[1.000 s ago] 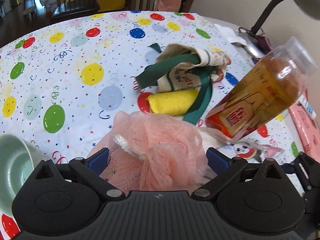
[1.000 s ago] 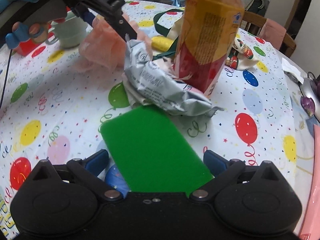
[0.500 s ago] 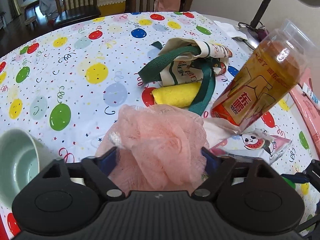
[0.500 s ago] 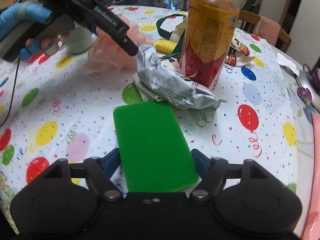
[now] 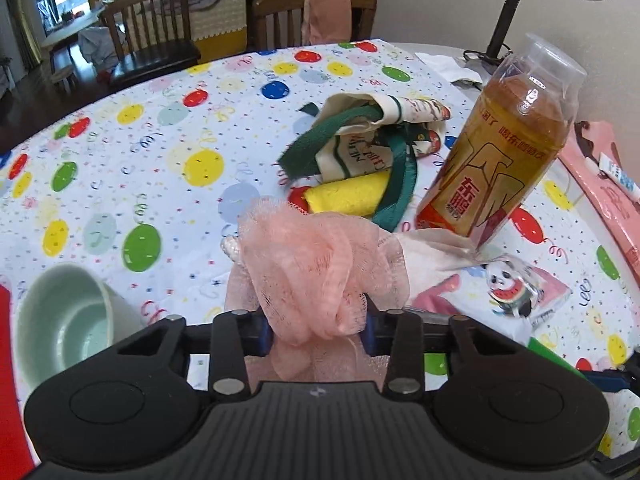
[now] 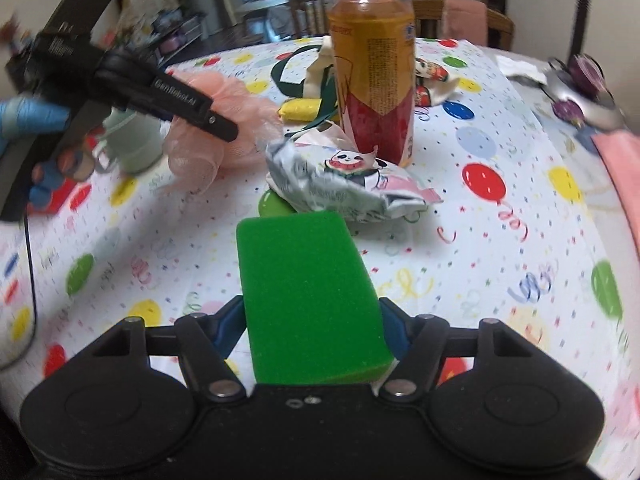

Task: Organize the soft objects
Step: 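Carry the pink puff and green sponge over the red box with both grippers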

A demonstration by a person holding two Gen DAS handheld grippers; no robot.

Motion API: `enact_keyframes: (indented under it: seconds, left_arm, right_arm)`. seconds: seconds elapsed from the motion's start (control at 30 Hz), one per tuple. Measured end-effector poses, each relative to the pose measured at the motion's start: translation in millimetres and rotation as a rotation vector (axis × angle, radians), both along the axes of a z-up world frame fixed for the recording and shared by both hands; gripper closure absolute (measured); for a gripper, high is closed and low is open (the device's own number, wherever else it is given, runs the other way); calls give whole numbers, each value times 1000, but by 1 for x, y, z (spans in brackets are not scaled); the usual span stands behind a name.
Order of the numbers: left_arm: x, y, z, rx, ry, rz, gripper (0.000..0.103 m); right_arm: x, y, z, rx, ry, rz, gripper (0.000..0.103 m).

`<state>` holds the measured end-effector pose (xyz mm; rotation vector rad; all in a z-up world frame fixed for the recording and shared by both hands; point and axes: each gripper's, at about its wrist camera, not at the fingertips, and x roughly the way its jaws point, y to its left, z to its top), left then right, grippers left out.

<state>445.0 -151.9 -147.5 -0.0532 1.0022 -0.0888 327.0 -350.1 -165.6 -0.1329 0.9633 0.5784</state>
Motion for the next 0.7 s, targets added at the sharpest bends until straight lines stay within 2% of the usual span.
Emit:
enact_keyframes:
  seconds: [0.1, 0.33, 0.7]
  left_arm:
    - [-5, 3, 4, 18, -6, 15, 67]
    - [-26, 10, 20, 3, -49, 11, 67]
    - [-67, 24, 52, -54, -91, 5, 67]
  right_arm:
    - [-8, -2, 6, 55, 16, -43, 34]
    - [-27, -1, 29, 122, -5, -123, 35]
    - [-46, 22, 71, 124, -75, -145, 35]
